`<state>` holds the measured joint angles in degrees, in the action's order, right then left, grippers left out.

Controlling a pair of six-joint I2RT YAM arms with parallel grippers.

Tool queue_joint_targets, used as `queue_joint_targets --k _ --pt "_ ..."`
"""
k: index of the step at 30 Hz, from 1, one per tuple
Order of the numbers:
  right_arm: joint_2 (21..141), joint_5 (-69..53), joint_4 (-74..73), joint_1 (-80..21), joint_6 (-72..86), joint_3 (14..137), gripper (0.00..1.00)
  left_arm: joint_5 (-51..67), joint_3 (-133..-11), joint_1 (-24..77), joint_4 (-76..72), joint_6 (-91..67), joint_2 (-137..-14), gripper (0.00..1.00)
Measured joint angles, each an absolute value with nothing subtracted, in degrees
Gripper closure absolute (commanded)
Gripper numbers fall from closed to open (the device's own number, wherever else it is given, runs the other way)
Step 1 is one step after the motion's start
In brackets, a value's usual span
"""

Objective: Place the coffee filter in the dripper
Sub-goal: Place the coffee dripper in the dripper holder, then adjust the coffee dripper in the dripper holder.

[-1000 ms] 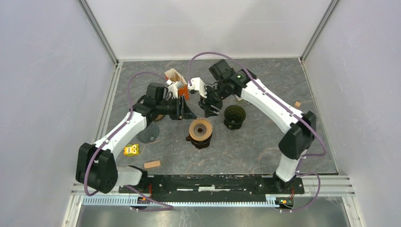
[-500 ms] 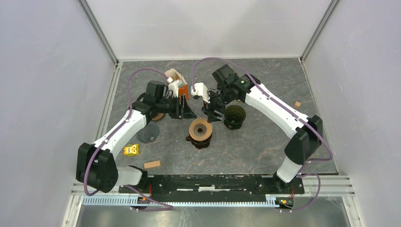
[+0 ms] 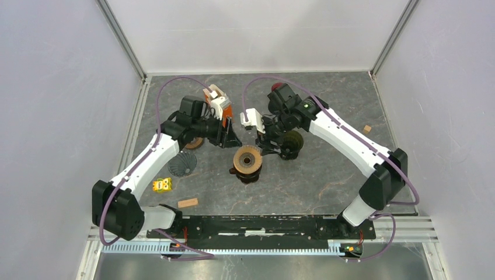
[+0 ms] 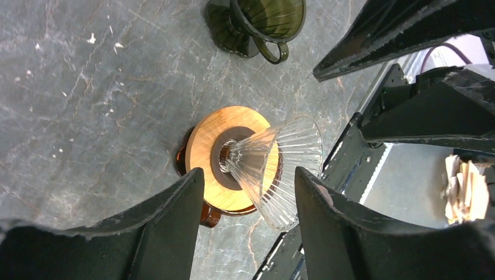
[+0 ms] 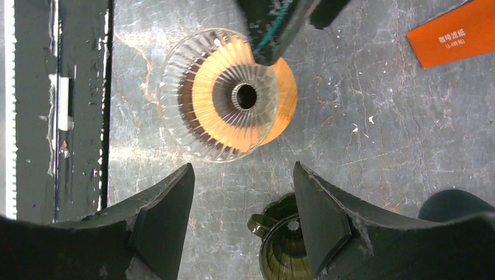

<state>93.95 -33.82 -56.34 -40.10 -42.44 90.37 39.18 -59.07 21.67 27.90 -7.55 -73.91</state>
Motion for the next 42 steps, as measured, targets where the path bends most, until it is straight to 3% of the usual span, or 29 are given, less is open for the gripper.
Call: queue_joint_targets --k 10,14,26,42 --pt "85.7 -39.0 -58.8 -40.7 -51.0 84.2 0.30 33.1 -63.4 27.2 31.7 -0.1 -76.5 0.39" --pt "83.2 -38.3 -58.3 -45.2 -52.8 80.8 0.30 31.1 -64.2 28.5 32.7 0.5 -78.0 0.43" --pt "83.4 -24.7 -51.9 -56.3 -52.6 75.5 0.35 28.9 -64.2 30.3 33.3 0.5 -79.0 0.56" --pt "87.0 -13.2 -46.0 -59.5 -51.4 73.9 0.52 27.9 -64.2 30.3 32.9 0.5 -79.2 0.61"
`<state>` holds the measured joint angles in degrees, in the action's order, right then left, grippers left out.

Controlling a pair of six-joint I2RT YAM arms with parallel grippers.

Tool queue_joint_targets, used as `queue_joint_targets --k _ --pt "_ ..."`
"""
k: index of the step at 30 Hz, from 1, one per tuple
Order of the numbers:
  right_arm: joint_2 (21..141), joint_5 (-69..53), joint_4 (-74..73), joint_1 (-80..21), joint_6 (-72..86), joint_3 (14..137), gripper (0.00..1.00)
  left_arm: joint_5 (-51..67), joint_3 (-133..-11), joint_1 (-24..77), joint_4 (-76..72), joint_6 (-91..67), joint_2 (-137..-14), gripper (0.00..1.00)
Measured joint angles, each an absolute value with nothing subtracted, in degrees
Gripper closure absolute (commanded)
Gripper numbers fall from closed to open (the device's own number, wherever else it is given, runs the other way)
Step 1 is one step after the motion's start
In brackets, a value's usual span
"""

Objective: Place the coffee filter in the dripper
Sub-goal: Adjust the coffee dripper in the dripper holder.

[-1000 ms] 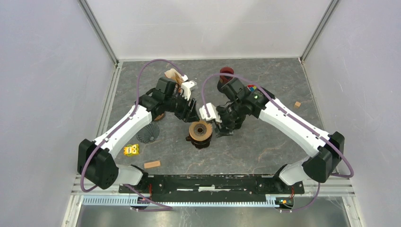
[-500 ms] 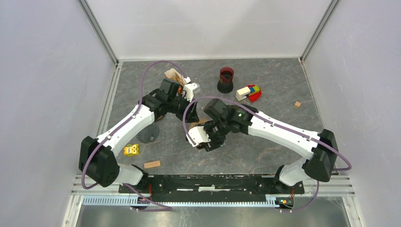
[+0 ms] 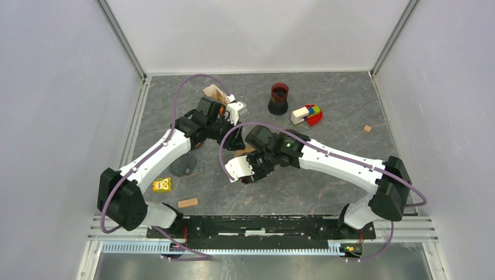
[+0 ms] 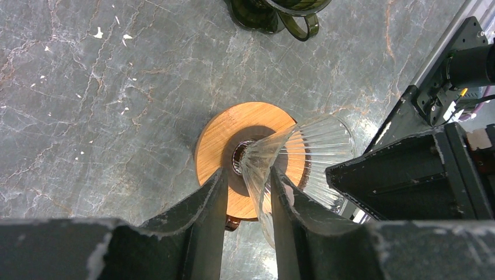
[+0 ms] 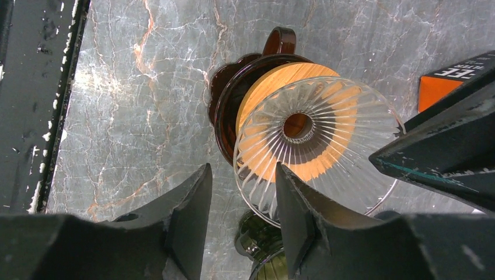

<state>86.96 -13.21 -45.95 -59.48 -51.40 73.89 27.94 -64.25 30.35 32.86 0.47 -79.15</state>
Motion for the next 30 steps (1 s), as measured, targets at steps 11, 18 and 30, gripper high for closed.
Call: queue_joint_targets --k 11,18,30 --pt "88.2 -12.9 -45.9 -60.4 -51.3 73.9 0.71 28.8 -64.2 30.3 32.9 0.4 -79.1 0.64" --pt "88.2 -13.0 -45.9 -60.7 -51.3 73.9 0.78 30.3 -64.1 30.3 32.9 0.4 -79.1 0.64" --pt "88.2 -13.0 -45.9 -61.1 -51.2 73.9 0.83 30.8 -64.1 30.3 33.2 0.5 -78.7 0.68"
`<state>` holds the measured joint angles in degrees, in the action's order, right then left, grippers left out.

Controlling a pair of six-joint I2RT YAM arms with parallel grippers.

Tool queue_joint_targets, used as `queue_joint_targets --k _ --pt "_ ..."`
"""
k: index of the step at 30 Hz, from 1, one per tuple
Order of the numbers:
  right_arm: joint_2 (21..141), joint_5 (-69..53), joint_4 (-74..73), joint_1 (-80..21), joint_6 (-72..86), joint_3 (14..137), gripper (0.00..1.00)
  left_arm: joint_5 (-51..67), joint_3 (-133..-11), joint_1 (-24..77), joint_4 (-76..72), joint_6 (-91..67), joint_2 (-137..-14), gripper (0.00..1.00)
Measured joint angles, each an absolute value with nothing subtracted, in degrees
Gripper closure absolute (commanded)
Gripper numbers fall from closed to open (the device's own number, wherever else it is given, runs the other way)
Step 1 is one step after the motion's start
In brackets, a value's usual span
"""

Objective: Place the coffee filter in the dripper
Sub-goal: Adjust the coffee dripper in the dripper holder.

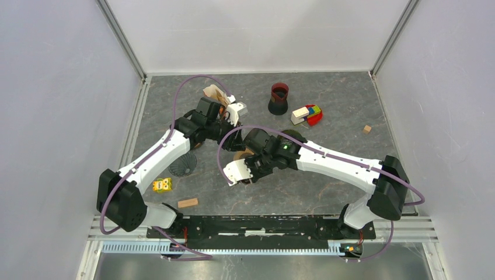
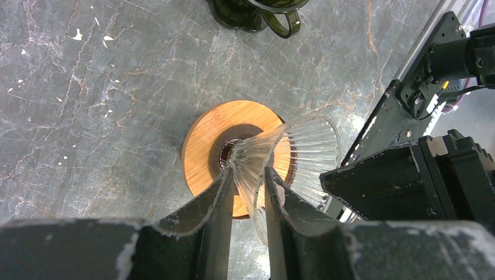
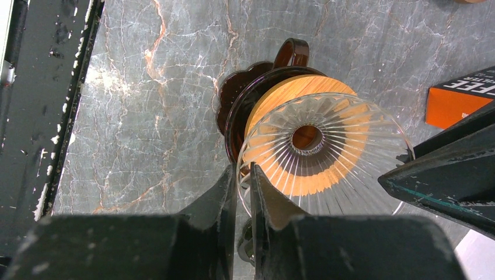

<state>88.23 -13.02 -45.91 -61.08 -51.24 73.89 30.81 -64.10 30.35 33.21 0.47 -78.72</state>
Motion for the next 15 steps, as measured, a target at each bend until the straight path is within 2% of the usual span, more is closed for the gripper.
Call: queue_joint_targets --k 15 --pt "87.8 -14.1 -46.0 -61.1 -51.0 73.9 0.85 30.3 -64.0 31.0 34.3 0.5 -78.6 0.74"
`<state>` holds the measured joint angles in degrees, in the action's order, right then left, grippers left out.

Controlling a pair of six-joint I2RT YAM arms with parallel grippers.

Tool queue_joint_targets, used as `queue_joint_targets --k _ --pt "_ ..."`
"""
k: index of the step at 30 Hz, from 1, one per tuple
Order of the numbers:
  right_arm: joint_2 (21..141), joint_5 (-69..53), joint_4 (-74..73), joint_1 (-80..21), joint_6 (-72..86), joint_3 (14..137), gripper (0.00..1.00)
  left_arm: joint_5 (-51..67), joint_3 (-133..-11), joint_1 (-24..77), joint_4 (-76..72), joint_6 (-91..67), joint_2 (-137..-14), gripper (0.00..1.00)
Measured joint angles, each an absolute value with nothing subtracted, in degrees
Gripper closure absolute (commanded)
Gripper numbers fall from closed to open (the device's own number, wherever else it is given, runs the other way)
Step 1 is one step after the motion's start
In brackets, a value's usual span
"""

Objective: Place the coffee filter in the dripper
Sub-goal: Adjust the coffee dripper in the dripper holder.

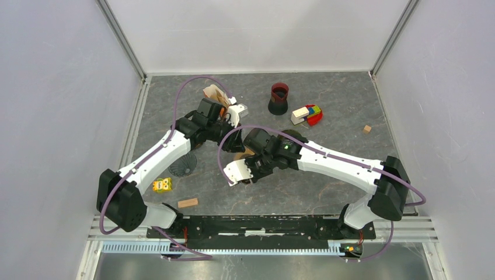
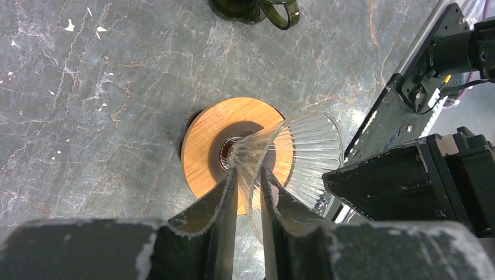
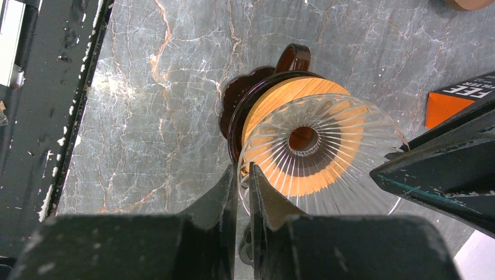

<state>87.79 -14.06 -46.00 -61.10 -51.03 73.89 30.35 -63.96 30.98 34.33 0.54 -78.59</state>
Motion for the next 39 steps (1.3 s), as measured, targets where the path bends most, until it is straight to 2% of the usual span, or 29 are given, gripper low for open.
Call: queue_joint_targets --k 4,11,14,23,39 --pt "87.7 -14.3 -46.2 -61.1 -51.0 73.9 0.81 30.1 -64.0 31.1 34.4 0.5 -78.6 0.78" --pt "87.7 -14.3 -46.4 -61.1 -50.8 73.9 0.67 30.0 -64.0 31.6 34.4 0.5 -79.1 0.91" --pt "87.7 -14.0 -46.4 -61.1 -50.8 73.9 0.65 29.6 -64.0 31.6 34.6 0.5 -79.3 0.94" --pt "87.7 -12.8 -46.4 -61.1 -50.8 73.9 0.69 29.2 -64.0 31.6 34.6 0.5 -79.4 0.98" --pt "88.0 -11.2 -45.7 -61.1 -50.4 73.9 0.79 27.3 -64.0 31.6 34.7 0.5 -78.9 0.98"
